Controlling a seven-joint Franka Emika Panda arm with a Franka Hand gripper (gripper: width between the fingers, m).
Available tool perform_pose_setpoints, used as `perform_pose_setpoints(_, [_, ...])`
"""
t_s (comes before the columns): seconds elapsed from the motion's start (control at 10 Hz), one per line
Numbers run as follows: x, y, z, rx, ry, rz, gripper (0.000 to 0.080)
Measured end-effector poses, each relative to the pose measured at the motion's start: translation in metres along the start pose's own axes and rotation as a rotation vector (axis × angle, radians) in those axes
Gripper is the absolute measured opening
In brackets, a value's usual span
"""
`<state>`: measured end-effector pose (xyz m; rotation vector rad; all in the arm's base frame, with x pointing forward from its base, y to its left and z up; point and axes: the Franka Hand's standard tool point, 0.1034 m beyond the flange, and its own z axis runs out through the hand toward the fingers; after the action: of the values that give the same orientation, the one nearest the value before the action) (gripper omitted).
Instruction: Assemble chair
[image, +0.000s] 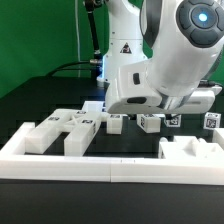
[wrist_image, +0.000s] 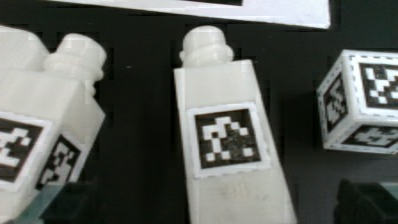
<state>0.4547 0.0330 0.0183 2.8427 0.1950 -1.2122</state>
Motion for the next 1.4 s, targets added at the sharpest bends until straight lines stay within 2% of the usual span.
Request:
perform_pose_setpoints(0.2, [0.002,-0.006,0.012,-0.004,0.005,0.0,0.0649])
perform_pose_setpoints(0.6, [0.001,-0.005,0.015,-0.002,-0.002,-0.001,0.0639])
perform_pose_setpoints(0.7, [0.001,-0.005,0.016,-0.002,-0.003,-0.001,0.0437])
perform_pose_setpoints(0.8, [0.001,-0.005,0.016,-0.002,-0.004,-0.001,0.0302])
perform_pose_setpoints(1.1, [0.002,-0.005,0.012,-0.001,0.001,-0.001,0.0288])
perform_pose_setpoints(1.4, [0.006,-0.005,-0.016,0.002,0.014,-0.01,0.0288])
